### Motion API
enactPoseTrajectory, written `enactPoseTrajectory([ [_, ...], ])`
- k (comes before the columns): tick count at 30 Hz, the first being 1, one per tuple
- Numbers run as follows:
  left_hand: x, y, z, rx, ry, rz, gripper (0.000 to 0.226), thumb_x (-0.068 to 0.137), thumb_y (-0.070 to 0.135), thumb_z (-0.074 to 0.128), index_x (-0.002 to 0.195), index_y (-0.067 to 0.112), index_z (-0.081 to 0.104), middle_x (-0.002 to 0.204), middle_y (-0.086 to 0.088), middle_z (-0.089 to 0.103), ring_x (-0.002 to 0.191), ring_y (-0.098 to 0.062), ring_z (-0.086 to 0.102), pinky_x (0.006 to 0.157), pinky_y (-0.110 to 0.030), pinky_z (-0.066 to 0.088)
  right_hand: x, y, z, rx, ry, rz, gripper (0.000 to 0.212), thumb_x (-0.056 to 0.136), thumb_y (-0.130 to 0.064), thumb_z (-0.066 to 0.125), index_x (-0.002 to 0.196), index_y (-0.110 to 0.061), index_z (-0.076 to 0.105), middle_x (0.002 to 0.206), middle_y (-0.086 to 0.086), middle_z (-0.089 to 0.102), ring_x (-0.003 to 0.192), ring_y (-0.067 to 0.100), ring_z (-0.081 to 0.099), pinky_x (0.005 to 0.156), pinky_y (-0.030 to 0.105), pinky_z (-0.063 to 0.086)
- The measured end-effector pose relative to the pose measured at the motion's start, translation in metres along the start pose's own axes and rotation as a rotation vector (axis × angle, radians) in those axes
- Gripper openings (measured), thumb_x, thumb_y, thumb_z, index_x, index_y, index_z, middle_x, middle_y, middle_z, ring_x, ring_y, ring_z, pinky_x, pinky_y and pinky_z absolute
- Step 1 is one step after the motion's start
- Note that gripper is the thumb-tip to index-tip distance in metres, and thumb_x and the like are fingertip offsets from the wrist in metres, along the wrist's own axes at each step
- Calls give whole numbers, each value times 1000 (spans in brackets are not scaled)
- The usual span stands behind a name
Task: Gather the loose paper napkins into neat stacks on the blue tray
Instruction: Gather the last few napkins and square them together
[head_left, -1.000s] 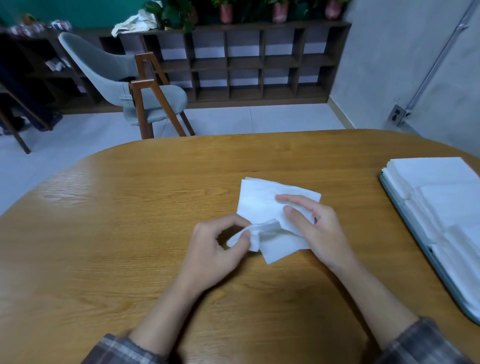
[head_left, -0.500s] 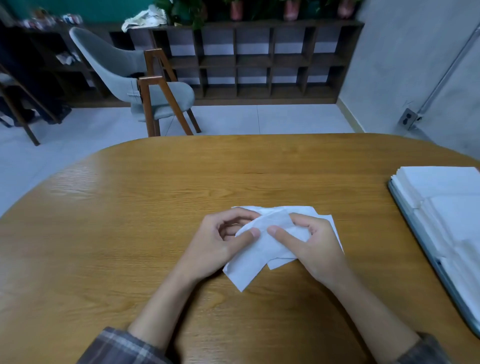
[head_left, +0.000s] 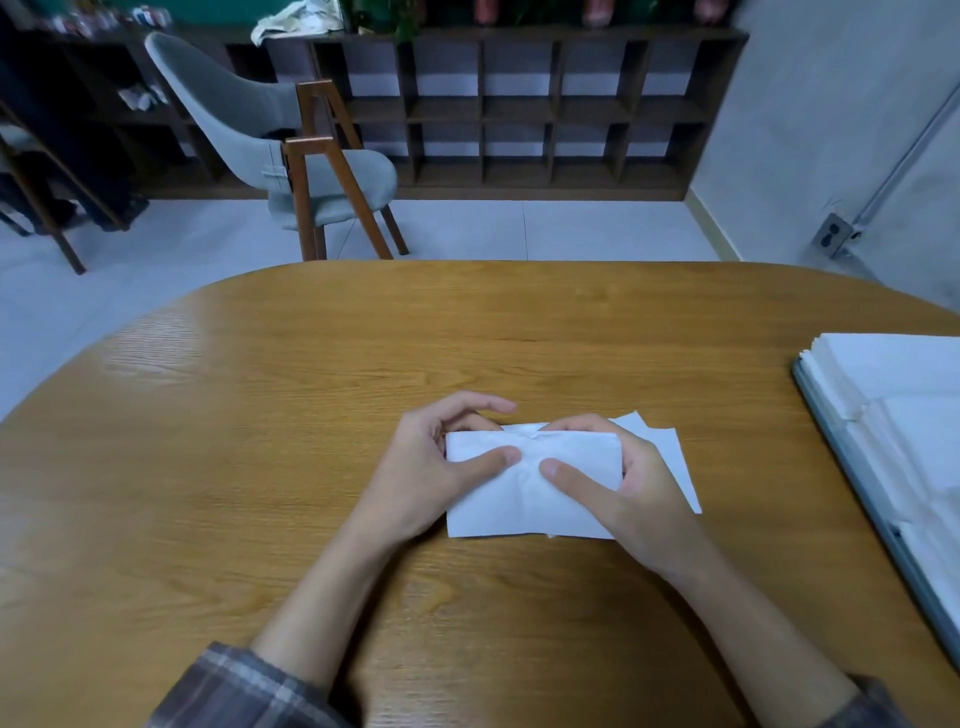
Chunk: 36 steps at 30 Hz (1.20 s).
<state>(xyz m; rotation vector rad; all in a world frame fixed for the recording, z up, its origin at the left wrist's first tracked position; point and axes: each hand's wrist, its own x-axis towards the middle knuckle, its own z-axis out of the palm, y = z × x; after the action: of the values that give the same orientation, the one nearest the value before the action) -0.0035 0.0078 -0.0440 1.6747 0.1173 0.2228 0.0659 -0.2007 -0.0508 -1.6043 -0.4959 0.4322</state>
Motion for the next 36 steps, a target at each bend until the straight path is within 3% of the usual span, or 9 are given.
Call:
enactPoseTrajectory([
  [4, 0, -4, 3, 38, 19, 12, 32, 87, 7, 85, 113, 22, 76, 93, -3, 77, 84, -12, 69, 76, -29, 55, 0, 3, -1, -7, -11, -10, 20, 99, -14, 73, 107, -32, 74, 111, -7, 74, 107, 30, 72, 78, 56, 64],
  [9, -2, -4, 7, 163, -19, 66, 41, 88, 23, 86, 126, 30, 71, 115, 5, 72, 106, -6, 69, 90, -23, 54, -2, -4, -8, -175, 78, -166, 52, 92, -24, 75, 137, -40, 53, 136, -30, 57, 135, -3, 49, 108, 13, 36],
  [13, 8, 3, 18, 63, -30, 12, 39, 90, 14, 84, 123, 30, 71, 100, -5, 76, 80, -12, 65, 71, -31, 55, 0, -7, -25, -18, 60, -106, 63, 94, -5, 77, 141, -38, 53, 124, 7, 70, 107, 36, 69, 94, 49, 57],
  [17, 22, -6, 48, 164, 80, 103, 57, 85, 20, 88, 132, 38, 62, 97, 7, 70, 83, -10, 67, 76, -40, 59, 2, -8, -56, -331, 57, -149, 31, 96, 3, 69, 106, -24, 80, 111, -16, 78, 114, 3, 69, 102, 22, 46],
  [20, 18, -14, 60, 421, 4, 245, 64, 81, 31, 90, 135, 33, 57, 123, 16, 58, 111, -4, 60, 92, -18, 47, 1, 3, -78, -375, 257, -123, 33, 96, 2, 68, 104, -27, 81, 110, -24, 77, 115, -4, 66, 101, 14, 45],
  [23, 9, -22, 60, 645, -177, 379, 52, 80, 50, 87, 123, 32, 63, 126, 17, 57, 120, -6, 56, 105, -32, 45, 2, 11, -90, -350, 364, -119, 31, 96, 0, 68, 107, -26, 81, 112, -25, 76, 115, -7, 65, 93, 4, 40],
  [26, 5, -28, 59, 716, -196, 392, 37, 80, 57, 84, 107, 35, 70, 121, 20, 61, 115, -7, 58, 98, -44, 48, 4, 10, -89, -303, 395, -122, 31, 98, 0, 66, 109, -26, 81, 113, -23, 76, 104, -6, 67, 82, 4, 43],
  [31, 4, -27, 62, 802, -164, 499, 11, 91, 41, 77, 95, 31, 74, 115, 18, 67, 108, -3, 62, 89, -40, 49, 6, 13, -84, -312, 400, -148, 39, 99, 6, 56, 112, -22, 79, 114, -15, 77, 57, -4, 57, 53, 8, 37],
  [36, 3, -21, 60, 761, -158, 491, 6, 96, 29, 74, 94, 25, 77, 107, 17, 72, 103, -3, 67, 89, -37, 51, 7, 14, -81, -313, 350, -179, 39, 101, 7, 54, 116, -20, 78, 117, -14, 77, 63, -16, 57, 60, 2, 39],
])
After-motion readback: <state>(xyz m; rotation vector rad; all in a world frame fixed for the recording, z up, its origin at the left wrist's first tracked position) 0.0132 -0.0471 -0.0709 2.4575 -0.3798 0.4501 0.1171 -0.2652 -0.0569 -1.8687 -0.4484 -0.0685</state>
